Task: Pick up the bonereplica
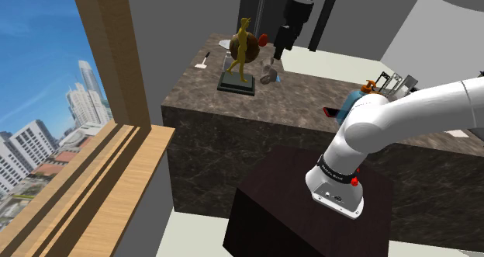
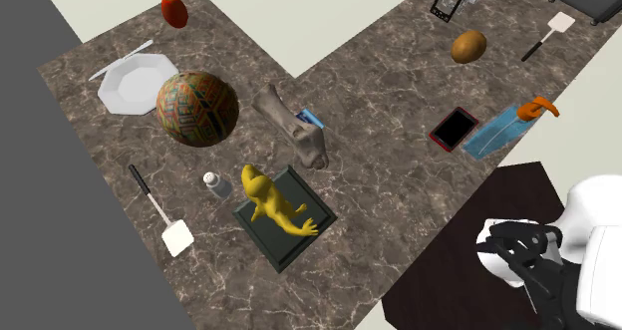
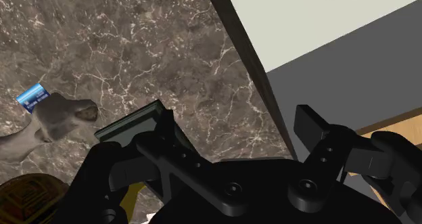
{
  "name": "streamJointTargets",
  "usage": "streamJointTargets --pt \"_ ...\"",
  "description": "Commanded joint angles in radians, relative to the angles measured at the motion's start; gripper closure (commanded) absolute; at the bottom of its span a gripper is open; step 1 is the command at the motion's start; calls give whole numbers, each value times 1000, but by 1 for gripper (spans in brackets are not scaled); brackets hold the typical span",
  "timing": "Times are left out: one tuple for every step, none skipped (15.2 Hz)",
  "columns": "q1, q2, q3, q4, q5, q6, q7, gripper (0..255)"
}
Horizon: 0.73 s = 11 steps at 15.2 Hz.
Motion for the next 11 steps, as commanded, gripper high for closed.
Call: streamJointTargets --pt "0 0 0 0 0 0 0 0" --pt "-12 33 -12 10 -4 20 4 0" --pt "-25 66 -24 21 -7 40 8 0" --pt "-36 100 -36 34 -9 59 11 0" --pt "-47 133 -49 47 -11 77 15 0" --pt "-58 167 -61 60 -13 94 18 0" --pt "-68 201 -73 75 -13 110 21 0" --pt "-78 235 -85 91 -14 126 24 0" --pt "-87 269 -97 107 -13 141 27 0" --pt "-97 303 -110 124 -12 155 29 0" --pt "-105 337 -122 142 -10 168 32 0"
